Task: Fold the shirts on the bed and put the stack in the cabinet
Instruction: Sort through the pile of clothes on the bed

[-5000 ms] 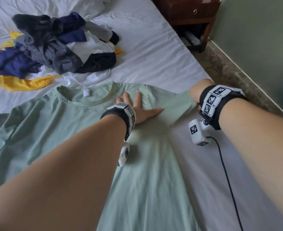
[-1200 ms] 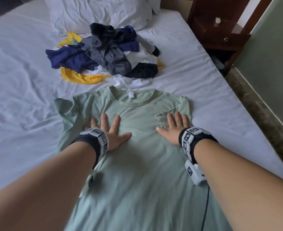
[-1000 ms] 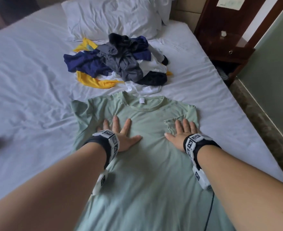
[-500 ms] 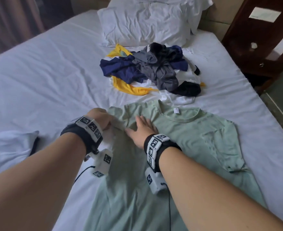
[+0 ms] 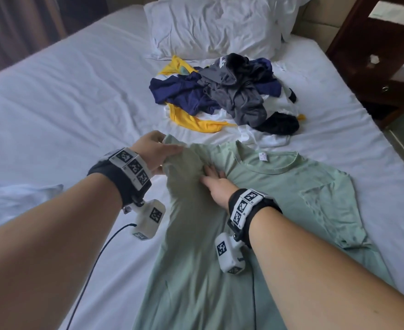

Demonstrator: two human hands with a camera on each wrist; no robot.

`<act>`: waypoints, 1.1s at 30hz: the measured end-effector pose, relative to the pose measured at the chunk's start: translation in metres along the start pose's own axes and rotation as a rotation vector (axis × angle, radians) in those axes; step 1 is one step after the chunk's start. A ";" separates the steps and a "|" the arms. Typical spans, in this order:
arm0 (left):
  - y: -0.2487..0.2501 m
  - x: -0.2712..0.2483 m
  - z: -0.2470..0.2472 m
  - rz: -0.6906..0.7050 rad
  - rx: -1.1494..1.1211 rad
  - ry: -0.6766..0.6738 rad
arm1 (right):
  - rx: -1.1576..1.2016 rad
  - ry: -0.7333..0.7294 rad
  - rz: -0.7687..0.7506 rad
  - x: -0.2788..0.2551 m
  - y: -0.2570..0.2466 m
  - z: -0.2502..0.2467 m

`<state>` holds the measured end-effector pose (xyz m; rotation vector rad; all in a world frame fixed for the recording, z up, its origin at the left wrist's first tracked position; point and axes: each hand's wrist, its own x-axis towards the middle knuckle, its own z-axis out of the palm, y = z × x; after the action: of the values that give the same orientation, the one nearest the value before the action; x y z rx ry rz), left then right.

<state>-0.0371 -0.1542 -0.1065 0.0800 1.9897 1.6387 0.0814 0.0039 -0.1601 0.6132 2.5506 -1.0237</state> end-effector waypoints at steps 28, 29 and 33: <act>-0.026 -0.004 -0.082 -0.141 -0.198 0.236 | -0.453 0.064 0.164 -0.009 -0.030 0.018; -0.026 -0.007 -0.084 -0.141 -0.231 0.213 | -0.460 0.082 0.150 -0.010 -0.036 0.015; -0.030 -0.014 -0.098 -0.112 -0.228 0.214 | -0.535 0.163 -0.069 -0.006 -0.073 0.005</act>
<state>-0.0606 -0.2538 -0.1193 -0.2978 1.9039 1.8514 0.0502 -0.0484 -0.1190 0.4707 2.8315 -0.2813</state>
